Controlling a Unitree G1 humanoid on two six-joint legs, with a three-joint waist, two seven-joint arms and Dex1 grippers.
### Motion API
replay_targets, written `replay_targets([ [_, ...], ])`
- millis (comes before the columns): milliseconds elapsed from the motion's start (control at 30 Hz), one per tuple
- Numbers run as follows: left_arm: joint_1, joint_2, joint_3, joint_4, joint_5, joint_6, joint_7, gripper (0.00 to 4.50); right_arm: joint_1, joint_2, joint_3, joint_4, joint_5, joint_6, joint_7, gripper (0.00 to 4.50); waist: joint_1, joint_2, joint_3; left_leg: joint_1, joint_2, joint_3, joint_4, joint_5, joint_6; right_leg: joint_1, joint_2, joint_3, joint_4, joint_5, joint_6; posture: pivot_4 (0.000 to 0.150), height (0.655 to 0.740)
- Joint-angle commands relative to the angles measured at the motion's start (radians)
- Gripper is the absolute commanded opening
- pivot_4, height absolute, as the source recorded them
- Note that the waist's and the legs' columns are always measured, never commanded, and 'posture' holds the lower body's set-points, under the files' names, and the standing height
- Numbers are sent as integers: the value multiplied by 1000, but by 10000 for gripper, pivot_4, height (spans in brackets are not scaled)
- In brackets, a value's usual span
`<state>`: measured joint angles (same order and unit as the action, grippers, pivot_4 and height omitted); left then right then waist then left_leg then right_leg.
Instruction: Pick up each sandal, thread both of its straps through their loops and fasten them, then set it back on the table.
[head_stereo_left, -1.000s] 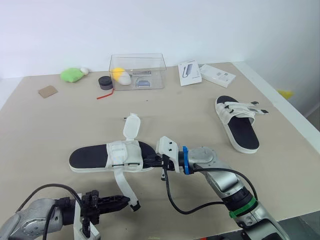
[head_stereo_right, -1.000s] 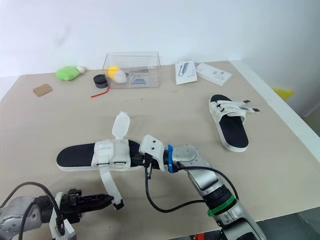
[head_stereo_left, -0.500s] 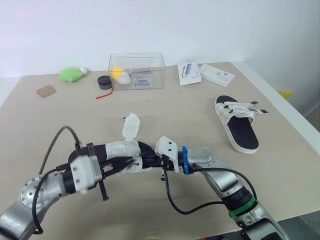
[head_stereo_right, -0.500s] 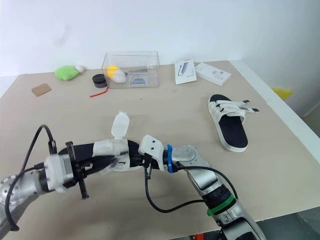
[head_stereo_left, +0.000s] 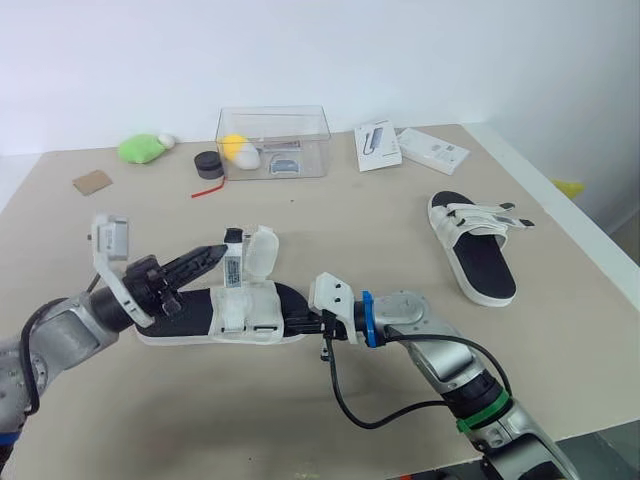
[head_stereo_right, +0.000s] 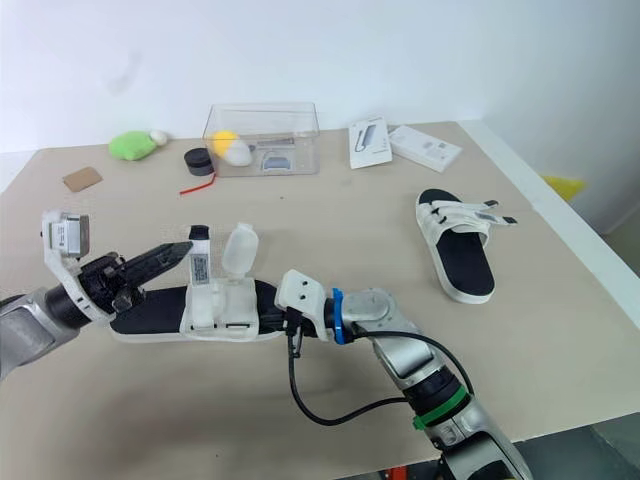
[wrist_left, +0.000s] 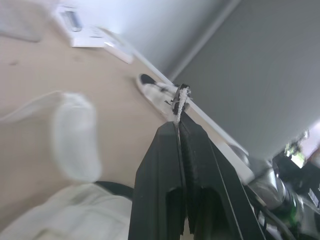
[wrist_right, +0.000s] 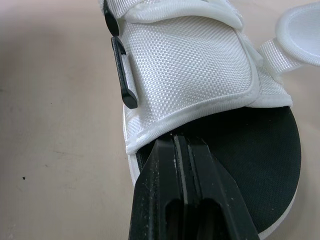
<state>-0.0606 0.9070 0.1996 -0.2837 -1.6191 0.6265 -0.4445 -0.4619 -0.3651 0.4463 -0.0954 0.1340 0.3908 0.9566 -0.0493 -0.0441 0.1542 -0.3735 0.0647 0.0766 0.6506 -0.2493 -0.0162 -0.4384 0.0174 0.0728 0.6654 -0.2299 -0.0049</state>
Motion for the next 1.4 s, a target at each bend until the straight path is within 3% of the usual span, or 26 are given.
replay_targets([
  [33, -54, -32, 43, 68, -26, 78, 15, 884, 14, -15, 31, 27, -38, 31, -7, 0, 0, -1, 0, 0, 0, 0, 0, 0, 0, 0, 0, 0, 0, 0, 0, 1500, 7400],
  [267, -163, -99, 45, 205, 9, 198, 59, 884, 19, -15, 30, 18, -37, 36, -17, 0, 0, -2, -1, 0, 0, 0, 0, 0, 0, 0, 0, 0, 0, 0, 0, 1500, 7400],
  [567, -212, -177, 39, 280, 169, 266, 48, 884, 27, -15, 29, 3, -34, 42, -29, 0, 0, -3, -1, 0, 0, 0, 0, 0, -1, 0, 0, 1, 0, 1, 1, 1500, 7400],
  [1400, -151, -230, 59, 287, 470, 311, -65, 884, 23, -11, 26, 10, -30, 33, -30, 0, 0, -4, -2, 0, -1, -1, 0, 0, -1, 0, 0, 1, 0, 2, 2, 1500, 7400],
])
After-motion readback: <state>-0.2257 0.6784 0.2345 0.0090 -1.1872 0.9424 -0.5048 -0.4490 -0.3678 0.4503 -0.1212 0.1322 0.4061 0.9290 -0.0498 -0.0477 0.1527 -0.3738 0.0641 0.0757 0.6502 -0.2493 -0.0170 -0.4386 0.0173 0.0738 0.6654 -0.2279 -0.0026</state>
